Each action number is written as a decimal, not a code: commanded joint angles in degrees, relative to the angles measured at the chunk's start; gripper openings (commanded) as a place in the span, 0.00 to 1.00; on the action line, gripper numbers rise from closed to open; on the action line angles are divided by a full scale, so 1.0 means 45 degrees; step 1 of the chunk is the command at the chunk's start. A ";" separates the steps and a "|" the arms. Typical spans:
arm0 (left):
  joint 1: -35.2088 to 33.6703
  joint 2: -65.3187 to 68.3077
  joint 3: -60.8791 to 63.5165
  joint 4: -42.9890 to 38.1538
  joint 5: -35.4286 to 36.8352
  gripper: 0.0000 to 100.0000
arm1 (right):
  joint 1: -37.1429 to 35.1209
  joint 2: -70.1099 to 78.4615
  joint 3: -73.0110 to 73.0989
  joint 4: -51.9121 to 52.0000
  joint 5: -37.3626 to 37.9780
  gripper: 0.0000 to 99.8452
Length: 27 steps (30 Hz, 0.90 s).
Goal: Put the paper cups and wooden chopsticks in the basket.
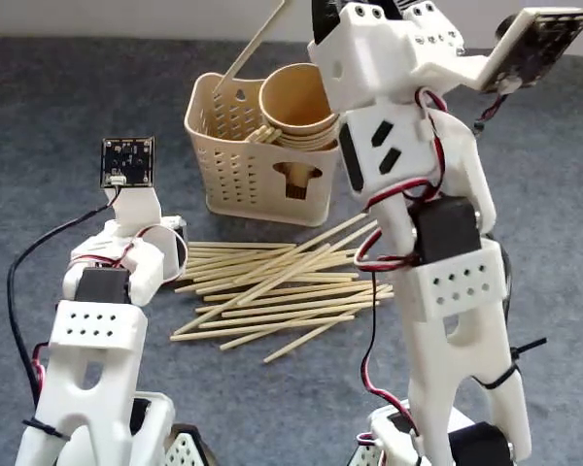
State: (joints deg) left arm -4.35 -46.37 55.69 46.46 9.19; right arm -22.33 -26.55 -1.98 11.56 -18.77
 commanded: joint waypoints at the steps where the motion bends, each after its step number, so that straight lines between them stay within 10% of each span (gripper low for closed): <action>1: -0.0068 -0.0342 -0.0147 -0.0234 0.0020 0.08 | 0.0147 -0.0264 0.1201 -0.2022 0.0156 0.01; 18: -0.0068 -0.0342 -0.0147 -0.0234 0.0020 0.08 | 0.0049 -0.0244 0.5441 -0.4464 0.0274 0.01; 27: -0.0068 -0.0342 -0.0147 -0.0234 0.0020 0.08 | -0.1065 0.0264 0.6222 -0.4464 0.3477 0.01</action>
State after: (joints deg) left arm -4.35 -46.37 55.69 46.46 9.19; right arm -24.62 -24.53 25.80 -7.16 -5.76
